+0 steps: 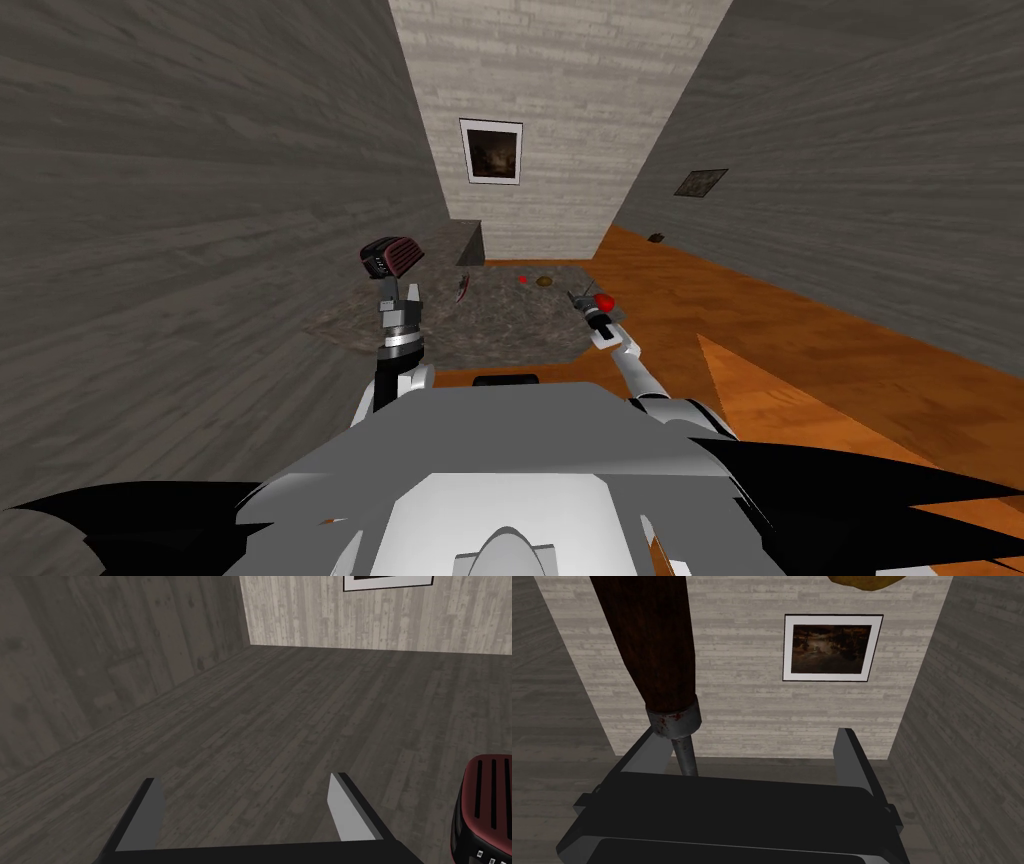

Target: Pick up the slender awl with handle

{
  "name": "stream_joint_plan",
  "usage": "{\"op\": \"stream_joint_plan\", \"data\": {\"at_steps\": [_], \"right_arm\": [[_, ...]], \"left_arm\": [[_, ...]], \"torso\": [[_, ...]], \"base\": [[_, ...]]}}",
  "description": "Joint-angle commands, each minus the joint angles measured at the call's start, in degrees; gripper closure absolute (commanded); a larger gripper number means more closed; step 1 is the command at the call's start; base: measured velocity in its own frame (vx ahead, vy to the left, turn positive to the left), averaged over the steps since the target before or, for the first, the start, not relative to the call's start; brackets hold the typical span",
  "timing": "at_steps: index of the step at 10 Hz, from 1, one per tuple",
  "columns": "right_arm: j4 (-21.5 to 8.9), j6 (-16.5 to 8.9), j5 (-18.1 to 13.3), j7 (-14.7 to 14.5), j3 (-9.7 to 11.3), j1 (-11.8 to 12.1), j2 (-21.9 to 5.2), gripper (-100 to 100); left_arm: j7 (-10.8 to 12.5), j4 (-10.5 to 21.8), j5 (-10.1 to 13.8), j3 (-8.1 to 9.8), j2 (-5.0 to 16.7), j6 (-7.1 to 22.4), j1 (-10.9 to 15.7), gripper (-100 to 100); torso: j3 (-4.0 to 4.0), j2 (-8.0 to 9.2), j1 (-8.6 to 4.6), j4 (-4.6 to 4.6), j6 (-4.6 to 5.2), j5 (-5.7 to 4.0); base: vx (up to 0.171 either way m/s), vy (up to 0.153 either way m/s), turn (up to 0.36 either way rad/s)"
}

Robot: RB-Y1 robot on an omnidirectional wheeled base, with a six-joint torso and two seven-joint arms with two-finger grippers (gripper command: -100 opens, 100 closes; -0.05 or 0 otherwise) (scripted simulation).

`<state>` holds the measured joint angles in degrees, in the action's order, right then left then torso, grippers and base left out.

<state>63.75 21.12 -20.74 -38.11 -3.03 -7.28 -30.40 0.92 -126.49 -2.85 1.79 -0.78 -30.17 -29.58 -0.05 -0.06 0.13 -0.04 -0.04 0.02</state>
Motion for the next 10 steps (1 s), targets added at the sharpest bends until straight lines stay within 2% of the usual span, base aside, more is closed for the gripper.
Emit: {"op": "stream_joint_plan", "data": {"at_steps": [1,2,3,4,5,6,7,8,9,10], "right_arm": [[-2.34,0.45,0.29,0.04,0.22,-0.82,-0.39,-100],[-5.01,2.13,1.93,-0.65,2.17,-3.85,-1.91,-100],[-7.18,2.13,1.93,-0.65,2.17,-4.88,-1.91,-100],[-8.97,3.81,3.57,-1.35,4.11,-7.14,-3.43,-100],[-11.21,3.81,3.57,-1.35,4.11,-8.94,-3.43,-100],[-12.35,3.81,3.57,-1.35,4.11,-8.94,-3.43,-100],[-14.62,5.48,5.21,-2.04,6.06,-11.69,-4.95,-100],[-15.71,5.48,5.21,-2.04,6.06,-13.0,-4.95,-100],[-17.35,5.48,5.21,-2.04,6.06,-13.0,-4.95,-100],[-16.77,5.43,5.11,-2.07,6.02,-13.1,-4.81,-100]], "left_arm": [[0.0,0.0,0.0,0.0,0.0,0.0,0.0,0],[0.0,0.0,0.0,0.0,0.0,0.0,0.0,0],[0.0,0.0,0.0,0.01,0.0,0.0,-0.01,0],[0.0,0.0,0.0,0.0,0.0,0.0,0.0,0],[0.0,0.0,0.0,0.0,0.0,0.0,-0.01,0],[0.0,0.0,0.0,0.0,0.0,0.0,0.0,0],[0.0,0.0,0.0,0.0,0.0,0.0,0.0,0],[0.0,0.0,0.0,0.0,0.0,0.0,-0.01,0],[0.0,0.0,0.0,0.0,0.0,0.0,0.0,0],[0.0,0.0,0.0,0.0,0.0,0.0,0.0,0]], "torso": [[0.0,0.0,0.0,0.0,0.0,0.0],[0.0,0.0,-0.07,-0.01,0.0,-0.02],[0.01,0.02,-0.04,0.0,0.04,-0.01],[0.01,0.03,0.0,0.0,0.01,-0.01],[0.02,0.04,0.05,0.01,0.04,0.01],[0.02,0.04,0.05,0.01,-0.01,0.01],[0.01,0.02,-0.04,0.0,0.0,-0.02],[0.01,0.02,-0.02,0.0,0.04,0.0],[0.01,0.02,0.0,0.0,0.01,0.0],[0.0,0.01,-0.06,-0.01,0.0,-0.02]], "base": [[-0.005,0.018,0.026],[-0.014,0.032,-0.179],[-0.012,0.046,-0.123],[-0.017,0.058,-0.2],[-0.018,0.052,-0.091],[-0.008,0.021,0.019],[-0.012,0.035,-0.16],[-0.011,0.043,-0.12],[-0.007,0.02,-0.005],[0.0,0.0,0.0]]}}
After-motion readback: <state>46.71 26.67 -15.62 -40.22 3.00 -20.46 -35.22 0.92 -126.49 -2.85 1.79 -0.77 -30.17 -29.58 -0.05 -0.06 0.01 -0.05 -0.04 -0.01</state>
